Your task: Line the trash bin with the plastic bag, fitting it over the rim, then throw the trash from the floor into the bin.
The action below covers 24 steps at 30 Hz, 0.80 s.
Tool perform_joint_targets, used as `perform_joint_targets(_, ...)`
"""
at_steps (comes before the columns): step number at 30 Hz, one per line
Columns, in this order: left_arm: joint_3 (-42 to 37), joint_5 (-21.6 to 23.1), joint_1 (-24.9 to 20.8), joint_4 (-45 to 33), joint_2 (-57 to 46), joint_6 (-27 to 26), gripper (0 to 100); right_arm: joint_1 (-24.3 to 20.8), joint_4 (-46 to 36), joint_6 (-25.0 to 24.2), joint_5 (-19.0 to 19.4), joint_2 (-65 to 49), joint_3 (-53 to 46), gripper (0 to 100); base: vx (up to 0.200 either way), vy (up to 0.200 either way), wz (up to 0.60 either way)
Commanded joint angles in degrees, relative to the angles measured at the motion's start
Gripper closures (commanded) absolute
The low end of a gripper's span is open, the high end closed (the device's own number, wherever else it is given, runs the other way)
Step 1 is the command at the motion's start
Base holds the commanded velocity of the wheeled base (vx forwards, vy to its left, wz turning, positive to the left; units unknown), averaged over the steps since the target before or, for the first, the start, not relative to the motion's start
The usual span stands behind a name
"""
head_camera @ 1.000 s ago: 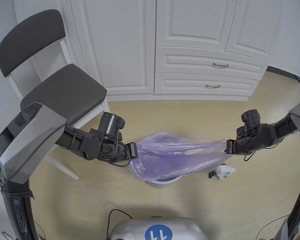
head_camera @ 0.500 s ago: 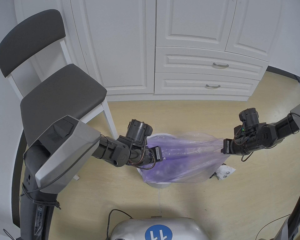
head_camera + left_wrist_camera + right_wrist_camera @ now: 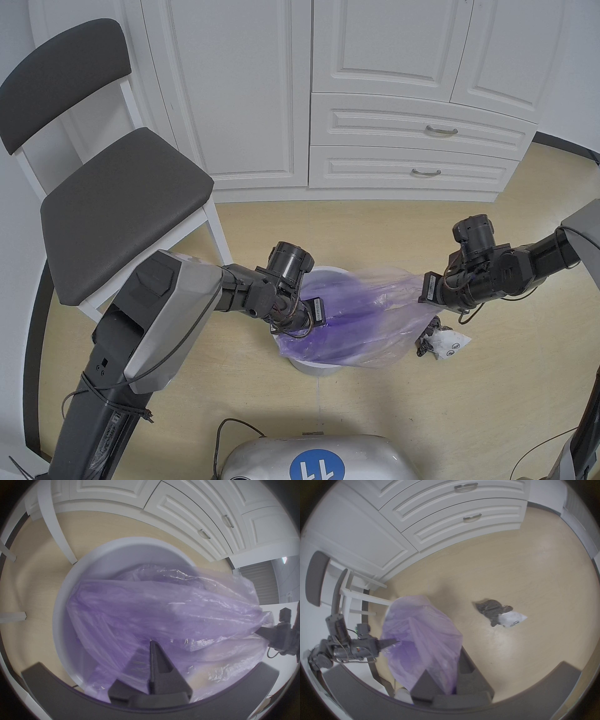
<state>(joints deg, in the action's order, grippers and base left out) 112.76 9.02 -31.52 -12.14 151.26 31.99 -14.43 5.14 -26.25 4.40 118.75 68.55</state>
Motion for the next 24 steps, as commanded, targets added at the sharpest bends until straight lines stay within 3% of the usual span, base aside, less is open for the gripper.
perform_joint_targets(1, 1.83, -0.06, 0.85, -0.43, 3.43, -0.35, 100, -2.27, -0.13, -1.61, -0.18, 3.33, 2.73, 100, 0.000, 0.000, 0.00)
perform_joint_targets(10, 1.83, 0.03, 2.35, -5.96, -4.66, 0.18, 100, -3.06, -0.13, -3.72, -0.18, 0.96, 2.73, 100, 0.000, 0.000, 0.00)
perform_joint_targets(15, 0.09, 0.56, 1.91, -14.40, -14.42, -0.52, 100, -3.06, -0.13, -3.46, -0.36, 0.34, 2.20, 100, 0.000, 0.000, 0.00)
perform_joint_targets(24, -7.38, 0.82, 5.33, -14.49, -21.27, -0.87, 100, -2.09, -0.22, -1.88, -2.03, 1.22, 2.03, 100, 0.000, 0.000, 0.00)
